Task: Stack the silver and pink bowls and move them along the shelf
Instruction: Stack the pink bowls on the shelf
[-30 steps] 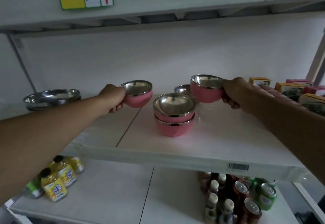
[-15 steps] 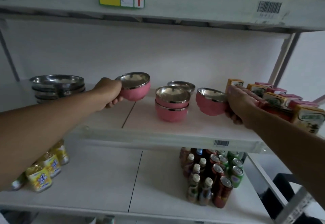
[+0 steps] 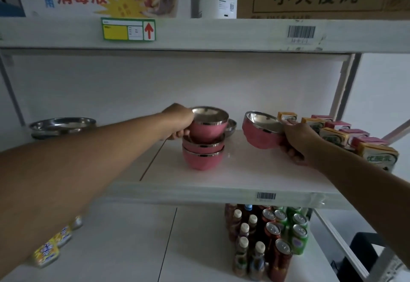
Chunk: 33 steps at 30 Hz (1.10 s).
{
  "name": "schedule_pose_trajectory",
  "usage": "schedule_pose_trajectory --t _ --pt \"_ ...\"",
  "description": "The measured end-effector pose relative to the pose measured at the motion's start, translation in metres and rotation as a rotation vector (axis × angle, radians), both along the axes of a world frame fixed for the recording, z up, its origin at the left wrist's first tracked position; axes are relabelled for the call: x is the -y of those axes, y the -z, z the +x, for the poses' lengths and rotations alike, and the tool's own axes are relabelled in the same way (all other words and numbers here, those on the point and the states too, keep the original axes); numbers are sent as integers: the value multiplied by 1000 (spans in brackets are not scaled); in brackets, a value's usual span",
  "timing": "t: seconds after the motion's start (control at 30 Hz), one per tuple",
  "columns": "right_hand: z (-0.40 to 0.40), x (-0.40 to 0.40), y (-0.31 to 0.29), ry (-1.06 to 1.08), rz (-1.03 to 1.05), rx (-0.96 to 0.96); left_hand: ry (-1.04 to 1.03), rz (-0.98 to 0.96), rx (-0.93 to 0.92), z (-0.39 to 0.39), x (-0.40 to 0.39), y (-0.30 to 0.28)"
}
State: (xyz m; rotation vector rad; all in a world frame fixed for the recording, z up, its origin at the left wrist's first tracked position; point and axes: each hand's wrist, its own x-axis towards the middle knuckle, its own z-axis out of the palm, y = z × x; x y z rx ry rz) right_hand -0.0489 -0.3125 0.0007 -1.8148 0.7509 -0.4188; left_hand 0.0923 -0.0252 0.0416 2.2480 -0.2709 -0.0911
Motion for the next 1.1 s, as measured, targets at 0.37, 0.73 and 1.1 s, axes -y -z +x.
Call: schedule_pose_trajectory --t 0.37,0.73,1.1 --pt "17 -11 -57 -81 -284 41 -58 178 27 18 1 26" --pt "82 -98 -70 -327 -364 -12 -148 165 122 22 -57 39" --pt "100 -81 -38 -379 -343 -50 -3 151 146 16 -92 66"
